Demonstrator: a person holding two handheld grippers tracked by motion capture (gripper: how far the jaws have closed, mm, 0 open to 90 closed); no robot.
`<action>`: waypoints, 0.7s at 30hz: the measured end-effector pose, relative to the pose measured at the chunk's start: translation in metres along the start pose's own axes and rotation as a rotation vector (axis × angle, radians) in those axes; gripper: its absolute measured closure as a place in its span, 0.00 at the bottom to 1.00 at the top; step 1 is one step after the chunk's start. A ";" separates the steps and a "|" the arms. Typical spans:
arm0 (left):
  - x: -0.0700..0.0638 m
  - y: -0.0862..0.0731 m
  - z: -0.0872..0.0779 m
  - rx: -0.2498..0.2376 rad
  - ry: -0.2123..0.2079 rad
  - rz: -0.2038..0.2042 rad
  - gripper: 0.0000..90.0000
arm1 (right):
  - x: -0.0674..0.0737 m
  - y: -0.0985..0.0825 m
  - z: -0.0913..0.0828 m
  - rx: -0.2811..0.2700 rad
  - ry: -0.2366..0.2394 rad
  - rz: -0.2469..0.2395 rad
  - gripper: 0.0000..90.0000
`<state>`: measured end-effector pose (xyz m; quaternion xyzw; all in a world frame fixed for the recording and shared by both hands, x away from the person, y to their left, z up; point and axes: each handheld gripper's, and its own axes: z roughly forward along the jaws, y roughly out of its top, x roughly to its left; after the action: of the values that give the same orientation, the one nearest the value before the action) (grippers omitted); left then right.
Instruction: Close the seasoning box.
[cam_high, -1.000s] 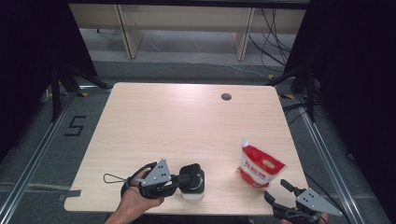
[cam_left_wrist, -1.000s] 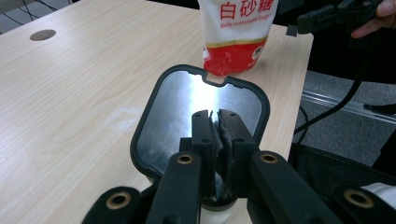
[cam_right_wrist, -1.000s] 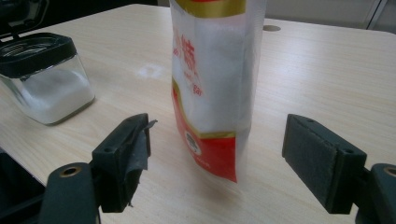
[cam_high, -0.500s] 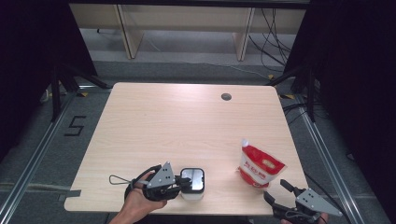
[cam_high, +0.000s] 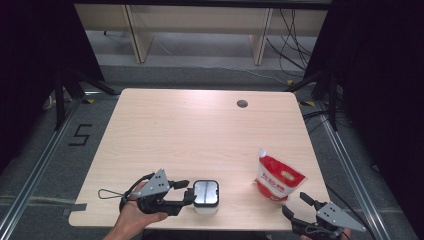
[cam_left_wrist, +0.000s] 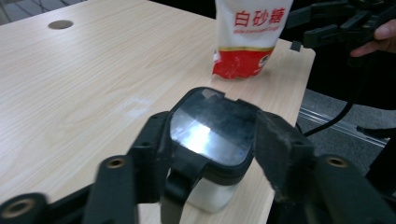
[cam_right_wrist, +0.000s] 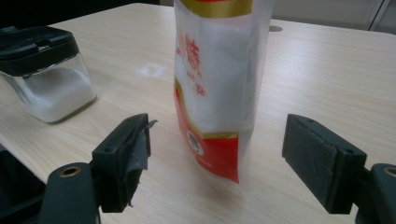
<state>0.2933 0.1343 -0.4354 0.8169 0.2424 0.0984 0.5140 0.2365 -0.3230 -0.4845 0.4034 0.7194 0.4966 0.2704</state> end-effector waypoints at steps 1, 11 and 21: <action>0.002 -0.002 -0.001 -0.005 0.000 -0.003 0.46 | 0.000 0.000 0.000 0.001 0.000 0.002 0.27; 0.009 -0.024 -0.014 0.008 0.058 -0.065 0.34 | 0.002 0.000 -0.001 0.009 0.002 0.013 0.27; 0.013 -0.041 -0.023 0.050 0.089 -0.055 0.32 | 0.005 0.002 -0.002 0.023 0.003 0.015 0.27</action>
<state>0.2834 0.1737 -0.4626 0.8174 0.2896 0.1144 0.4847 0.2326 -0.3195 -0.4821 0.4113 0.7223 0.4909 0.2610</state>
